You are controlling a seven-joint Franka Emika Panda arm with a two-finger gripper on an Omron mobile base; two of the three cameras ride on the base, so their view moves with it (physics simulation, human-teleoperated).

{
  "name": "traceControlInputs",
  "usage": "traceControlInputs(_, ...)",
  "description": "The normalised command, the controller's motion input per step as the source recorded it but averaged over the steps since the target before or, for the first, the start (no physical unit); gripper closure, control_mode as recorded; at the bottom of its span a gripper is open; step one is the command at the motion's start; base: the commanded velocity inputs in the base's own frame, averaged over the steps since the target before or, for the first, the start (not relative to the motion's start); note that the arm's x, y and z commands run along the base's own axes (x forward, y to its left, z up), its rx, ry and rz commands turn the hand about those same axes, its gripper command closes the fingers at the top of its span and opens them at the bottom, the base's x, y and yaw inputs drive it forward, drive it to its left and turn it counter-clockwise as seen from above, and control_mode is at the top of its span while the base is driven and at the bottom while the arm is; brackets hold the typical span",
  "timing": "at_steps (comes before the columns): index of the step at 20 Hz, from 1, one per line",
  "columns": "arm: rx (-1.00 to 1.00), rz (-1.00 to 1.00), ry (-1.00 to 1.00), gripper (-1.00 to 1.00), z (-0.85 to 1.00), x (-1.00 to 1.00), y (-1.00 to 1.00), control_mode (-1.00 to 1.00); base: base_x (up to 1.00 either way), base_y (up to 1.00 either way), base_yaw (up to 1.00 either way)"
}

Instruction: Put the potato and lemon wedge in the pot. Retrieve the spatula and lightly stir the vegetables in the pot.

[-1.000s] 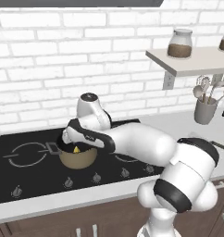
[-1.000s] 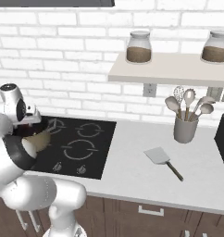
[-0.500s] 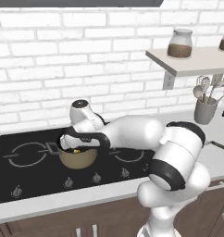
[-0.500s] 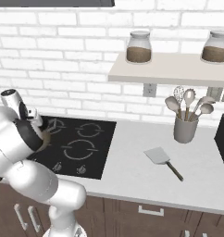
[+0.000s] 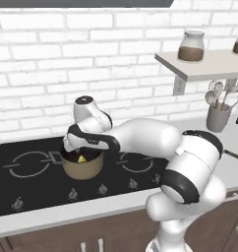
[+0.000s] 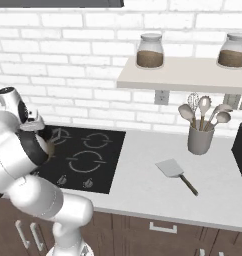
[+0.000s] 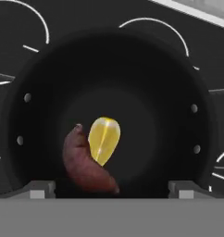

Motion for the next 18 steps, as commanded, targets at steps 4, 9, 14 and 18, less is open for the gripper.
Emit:
traceControlInputs(4,0.04,0.0,-0.04,-1.0,0.74,-0.5,-0.29,-1.0,0.0,0.0,0.0)
traceControlInputs(9,0.14,-0.06,-0.07,-1.0,0.82,-0.97,-0.7,-1.0,0.0,0.0,0.0)
traceControlInputs(14,0.08,-0.14,-0.01,-1.0,0.4,-0.99,-0.99,-1.0,0.0,0.0,0.0)
traceControlInputs(18,0.02,-0.15,0.0,-1.0,0.03,-0.71,-1.0,-1.0,0.0,0.0,0.0)
